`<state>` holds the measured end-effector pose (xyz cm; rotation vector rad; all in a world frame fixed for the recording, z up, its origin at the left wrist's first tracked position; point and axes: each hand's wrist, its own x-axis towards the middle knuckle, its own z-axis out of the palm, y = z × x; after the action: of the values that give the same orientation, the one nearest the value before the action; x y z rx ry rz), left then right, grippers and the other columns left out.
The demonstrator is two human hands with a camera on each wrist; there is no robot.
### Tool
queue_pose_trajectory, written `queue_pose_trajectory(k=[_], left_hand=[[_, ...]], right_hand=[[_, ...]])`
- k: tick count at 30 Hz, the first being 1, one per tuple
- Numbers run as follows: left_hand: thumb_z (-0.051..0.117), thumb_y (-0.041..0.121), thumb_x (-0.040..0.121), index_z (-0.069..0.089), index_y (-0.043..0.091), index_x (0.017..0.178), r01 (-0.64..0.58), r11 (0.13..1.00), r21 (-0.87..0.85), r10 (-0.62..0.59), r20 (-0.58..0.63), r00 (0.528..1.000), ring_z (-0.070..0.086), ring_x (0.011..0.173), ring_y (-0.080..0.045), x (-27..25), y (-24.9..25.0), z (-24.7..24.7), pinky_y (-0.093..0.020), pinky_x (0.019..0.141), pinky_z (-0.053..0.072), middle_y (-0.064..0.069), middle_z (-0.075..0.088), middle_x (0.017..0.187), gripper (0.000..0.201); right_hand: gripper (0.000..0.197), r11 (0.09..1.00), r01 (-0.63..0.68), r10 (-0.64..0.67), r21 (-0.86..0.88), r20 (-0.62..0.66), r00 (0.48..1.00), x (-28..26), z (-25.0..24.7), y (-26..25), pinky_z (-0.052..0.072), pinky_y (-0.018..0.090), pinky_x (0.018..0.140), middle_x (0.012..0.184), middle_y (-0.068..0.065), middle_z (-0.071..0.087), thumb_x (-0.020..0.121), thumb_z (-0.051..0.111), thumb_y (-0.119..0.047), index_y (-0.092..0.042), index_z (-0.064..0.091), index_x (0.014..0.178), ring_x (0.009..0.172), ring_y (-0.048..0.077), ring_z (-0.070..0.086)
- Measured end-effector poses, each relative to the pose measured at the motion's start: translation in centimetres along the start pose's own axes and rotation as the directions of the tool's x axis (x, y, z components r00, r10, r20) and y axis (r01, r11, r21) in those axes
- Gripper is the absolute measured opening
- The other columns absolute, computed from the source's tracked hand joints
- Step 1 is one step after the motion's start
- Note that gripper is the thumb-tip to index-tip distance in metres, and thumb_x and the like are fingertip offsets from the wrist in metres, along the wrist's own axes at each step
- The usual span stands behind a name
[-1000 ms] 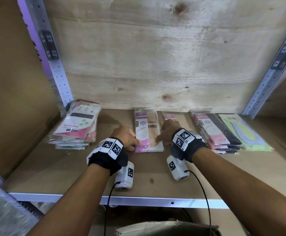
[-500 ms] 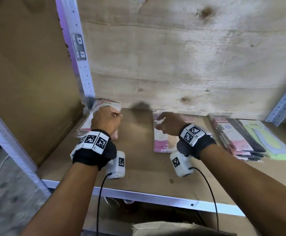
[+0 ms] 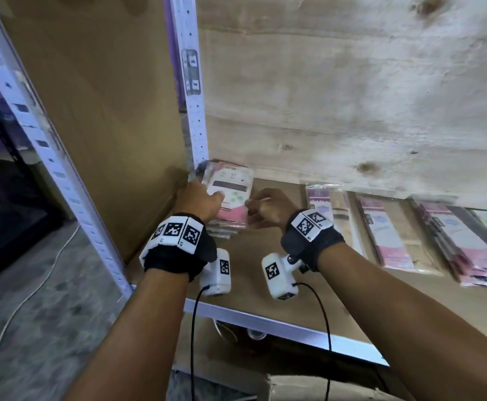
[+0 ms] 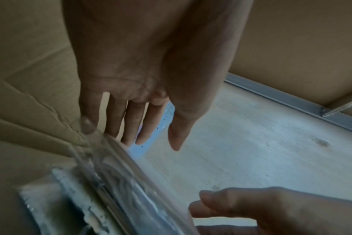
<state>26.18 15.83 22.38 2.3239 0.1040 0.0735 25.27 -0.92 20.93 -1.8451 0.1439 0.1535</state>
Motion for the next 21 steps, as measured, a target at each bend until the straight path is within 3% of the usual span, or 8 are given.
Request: queue_pose_trajectory(k=[3, 5, 8, 10, 13, 16, 19, 21], left_hand=[[0.058, 0.036, 0.093, 0.067, -0.001, 0.112, -0.05, 0.987, 0.154, 0.051, -0.004, 0.999, 0.063, 0.104, -0.034, -0.4, 0.4, 0.0, -0.036, 0.09, 0.05, -0.018, 0.066, 0.118, 0.043], [0.057, 0.039, 0.093, 0.069, 0.003, 0.115, -0.09, 0.963, 0.253, 0.094, -0.003, 0.996, 0.062, 0.108, -0.032, -0.8, 0.8, 0.1, -0.035, 0.093, 0.05, -0.015, 0.064, 0.125, 0.044], [0.056, 0.038, 0.092, 0.071, 0.011, 0.113, -0.129, 0.926, 0.356, 0.135, 0.007, 0.991, 0.06, 0.11, -0.03, -1.5, 1.1, 0.2, -0.035, 0.095, 0.05, -0.011, 0.063, 0.127, 0.038], [0.058, 0.025, 0.09, 0.074, 0.012, 0.105, -0.163, 0.924, 0.346, 0.166, 0.021, 0.986, 0.062, 0.106, -0.03, -1.8, 1.2, 0.1, -0.036, 0.093, 0.051, -0.011, 0.067, 0.12, 0.026], [0.055, 0.003, 0.088, 0.076, 0.011, 0.1, -0.209, 0.944, 0.254, 0.212, 0.017, 0.977, 0.064, 0.102, -0.029, -2.2, 1.1, 0.1, -0.036, 0.09, 0.053, -0.009, 0.071, 0.114, 0.025], [0.048, -0.005, 0.089, 0.069, 0.019, 0.121, -0.217, 0.954, 0.208, 0.214, 0.039, 0.976, 0.059, 0.116, -0.029, -2.7, 1.5, 0.4, -0.034, 0.101, 0.047, -0.011, 0.062, 0.13, 0.045], [0.059, -0.001, 0.087, 0.062, 0.025, 0.132, -0.295, 0.92, 0.259, 0.282, 0.086, 0.955, 0.044, 0.134, -0.027, -3.4, 2.5, 1.4, -0.033, 0.112, 0.037, -0.008, 0.05, 0.146, 0.052], [0.069, 0.014, 0.087, 0.065, 0.022, 0.127, -0.374, 0.896, 0.239, 0.359, 0.103, 0.928, 0.05, 0.13, -0.024, -3.9, 3.5, 2.2, -0.032, 0.113, 0.034, -0.007, 0.061, 0.134, 0.042]], right_hand=[[0.014, 1.0, -0.002, 0.002, 0.006, -0.025, 1.0, 0.1, 0.1, 0.2, 0.059, 0.037, 0.065, 0.076, 0.012, 0.064, 0.091, 0.067, -0.008, -0.005, 0.056, 0.099, 0.057, 0.021, 0.062], [0.015, 1.0, -0.007, 0.007, -0.001, -0.023, 1.0, 0.0, -0.2, 0.3, 0.056, 0.036, 0.071, 0.083, 0.012, 0.061, 0.09, 0.066, -0.004, -0.004, 0.053, 0.098, 0.067, 0.021, 0.058], [0.028, 0.998, -0.035, 0.036, 0.045, -0.027, 0.999, -0.7, -1.0, 0.6, 0.058, 0.036, 0.064, 0.09, 0.013, 0.063, 0.087, 0.066, 0.004, -0.004, 0.05, 0.109, 0.072, 0.024, 0.063], [0.038, 0.995, -0.041, 0.047, 0.092, -0.067, 0.997, -1.5, -1.8, 0.8, 0.061, 0.045, 0.068, 0.1, 0.019, 0.065, 0.085, 0.068, 0.005, -0.003, 0.051, 0.118, 0.081, 0.032, 0.067], [0.034, 0.968, -0.021, 0.045, 0.251, -0.091, 0.995, -2.9, -3.3, 1.3, 0.058, 0.033, 0.05, 0.098, 0.017, 0.065, 0.087, 0.064, 0.005, -0.008, 0.057, 0.117, 0.074, 0.027, 0.065], [0.021, 0.941, -0.009, 0.045, 0.337, -0.099, 0.994, -4.6, -5.1, 1.5, 0.055, 0.032, 0.065, 0.097, 0.008, 0.065, 0.09, 0.063, -0.003, -0.014, 0.066, 0.107, 0.083, 0.022, 0.063], [0.011, 0.885, -0.048, 0.075, 0.463, -0.04, 0.996, -6.8, -7.3, 0.9, 0.054, 0.03, 0.07, 0.091, 0.007, 0.069, 0.092, 0.063, -0.009, -0.011, 0.07, 0.101, 0.076, 0.021, 0.065], [0.008, 0.843, -0.068, 0.07, 0.533, 0.017, 0.997, -8.3, -9.1, 0.4, 0.051, 0.028, 0.068, 0.082, 0.012, 0.067, 0.092, 0.063, -0.012, -0.009, 0.068, 0.096, 0.068, 0.021, 0.064]])
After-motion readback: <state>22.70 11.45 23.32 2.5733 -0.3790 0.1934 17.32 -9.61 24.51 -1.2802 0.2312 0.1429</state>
